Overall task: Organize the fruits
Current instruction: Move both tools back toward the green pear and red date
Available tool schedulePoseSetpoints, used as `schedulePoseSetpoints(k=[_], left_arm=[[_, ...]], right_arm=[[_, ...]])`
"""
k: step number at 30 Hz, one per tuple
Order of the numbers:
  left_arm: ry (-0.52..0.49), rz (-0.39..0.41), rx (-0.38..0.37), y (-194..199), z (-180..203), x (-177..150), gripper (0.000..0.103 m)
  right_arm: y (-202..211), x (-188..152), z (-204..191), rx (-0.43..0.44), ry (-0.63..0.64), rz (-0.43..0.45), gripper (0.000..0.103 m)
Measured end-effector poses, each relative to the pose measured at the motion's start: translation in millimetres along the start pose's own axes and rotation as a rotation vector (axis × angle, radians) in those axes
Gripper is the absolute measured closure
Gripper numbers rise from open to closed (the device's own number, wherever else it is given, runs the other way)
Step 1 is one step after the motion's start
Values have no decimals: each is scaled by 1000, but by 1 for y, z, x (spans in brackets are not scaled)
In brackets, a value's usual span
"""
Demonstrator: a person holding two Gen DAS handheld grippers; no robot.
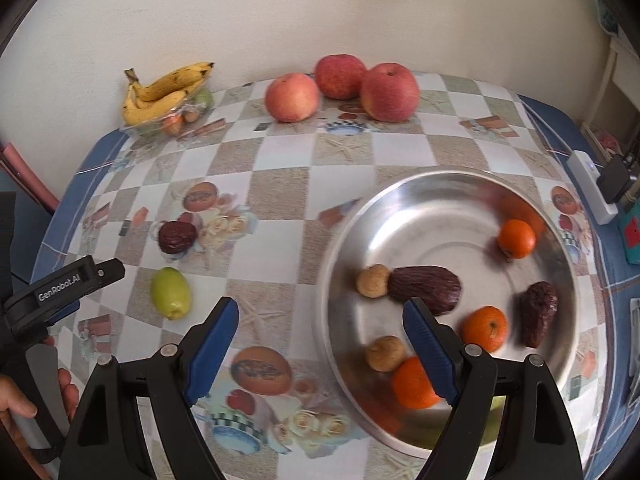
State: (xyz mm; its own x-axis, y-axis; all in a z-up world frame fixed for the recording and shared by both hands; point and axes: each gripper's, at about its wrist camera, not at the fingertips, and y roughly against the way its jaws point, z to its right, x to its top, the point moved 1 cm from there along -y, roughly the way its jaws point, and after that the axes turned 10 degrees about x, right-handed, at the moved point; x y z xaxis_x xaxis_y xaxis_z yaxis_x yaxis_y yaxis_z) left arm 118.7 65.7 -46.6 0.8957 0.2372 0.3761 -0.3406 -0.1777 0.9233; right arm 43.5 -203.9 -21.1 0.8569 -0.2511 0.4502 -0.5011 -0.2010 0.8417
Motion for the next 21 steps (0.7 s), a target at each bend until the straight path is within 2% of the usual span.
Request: schedulePoseSetpoints(k=[5,11,21], left_arm=[[25,-22,26,-12,-14,3,0],[-8,-40,44,-25,-15,5,0],[1,-86,27,-45,-16,12,0]], right_arm=[[-13,2,-26,41,37,-2,18],[-34,3,-62,91,116,-19,18],[-82,-1,-96,98,197,-88,20]])
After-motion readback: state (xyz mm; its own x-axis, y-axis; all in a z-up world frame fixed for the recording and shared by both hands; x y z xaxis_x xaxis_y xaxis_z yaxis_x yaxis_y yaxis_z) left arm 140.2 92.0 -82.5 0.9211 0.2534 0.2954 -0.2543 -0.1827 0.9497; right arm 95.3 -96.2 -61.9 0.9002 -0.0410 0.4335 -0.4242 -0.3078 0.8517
